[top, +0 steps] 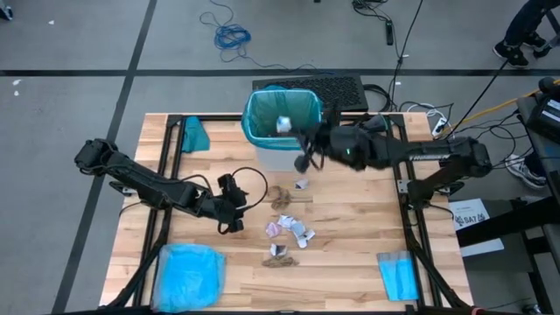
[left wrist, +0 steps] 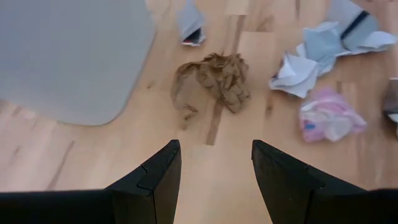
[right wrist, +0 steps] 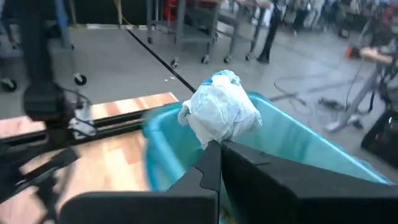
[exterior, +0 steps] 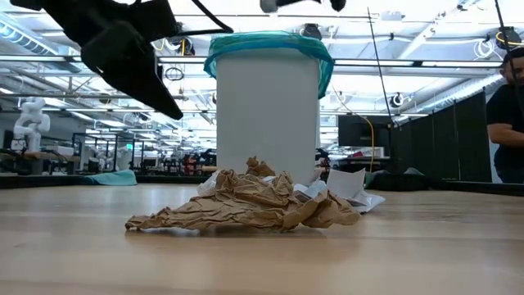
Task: Place trash/remove bag and relplace
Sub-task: Put the white trash bag into the trash bin, then put the pink trash bag into the trash bin
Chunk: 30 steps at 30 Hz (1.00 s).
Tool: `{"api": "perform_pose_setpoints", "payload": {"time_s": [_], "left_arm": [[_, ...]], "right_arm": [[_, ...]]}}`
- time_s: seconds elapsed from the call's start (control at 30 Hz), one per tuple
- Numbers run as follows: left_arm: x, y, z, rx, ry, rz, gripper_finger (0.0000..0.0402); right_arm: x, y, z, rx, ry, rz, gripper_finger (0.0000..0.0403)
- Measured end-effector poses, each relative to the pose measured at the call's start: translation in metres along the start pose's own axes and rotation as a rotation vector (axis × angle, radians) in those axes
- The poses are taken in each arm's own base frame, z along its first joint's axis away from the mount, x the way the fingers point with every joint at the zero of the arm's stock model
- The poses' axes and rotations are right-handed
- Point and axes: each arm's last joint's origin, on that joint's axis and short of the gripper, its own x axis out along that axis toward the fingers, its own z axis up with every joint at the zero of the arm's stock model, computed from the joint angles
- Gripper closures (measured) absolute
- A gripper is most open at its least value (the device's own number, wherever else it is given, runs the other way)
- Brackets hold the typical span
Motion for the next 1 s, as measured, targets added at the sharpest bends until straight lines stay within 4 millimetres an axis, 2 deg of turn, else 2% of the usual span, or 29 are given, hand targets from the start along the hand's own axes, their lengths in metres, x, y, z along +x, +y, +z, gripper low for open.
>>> {"api": "perform_pose_setpoints", "payload": {"time_s": [0.13, 0.23, 0.37, 0.57, 0.73, 0.83, 1.0], "left_arm": [[0.000, -0.002, 0.001, 0.009, 0.005, -0.059, 0.0210], [0.000, -0.003, 0.003, 0.010, -0.008, -0.080, 0.0210], [0.000, -0.004, 0.005, 0.016, -0.028, -0.090, 0.0210], [0.002, -0.007, 0.005, 0.030, -0.027, -0.141, 0.0210], [0.020, -0.023, 0.007, 0.079, -0.060, -0.260, 0.0210], [0.035, -0.033, 0.004, 0.116, -0.057, -0.322, 0.0210], [0.056, -0.039, -0.004, 0.136, -0.023, -0.317, 0.0210]], "right_arm": [[0.014, -0.027, -0.005, 0.047, 0.061, -0.027, 0.0402], [0.018, -0.036, -0.007, 0.039, 0.089, 0.027, 0.0381], [0.020, -0.039, -0.007, 0.041, 0.092, 0.093, 0.0321], [0.020, -0.039, -0.008, 0.090, 0.100, 0.095, 0.0223], [0.011, -0.018, -0.010, 0.076, 0.120, 0.201, 0.0202], [0.001, 0.003, -0.013, 0.033, 0.151, 0.263, 0.0210], [-0.021, 0.036, -0.022, -0.039, 0.182, 0.262, 0.0231]]}}
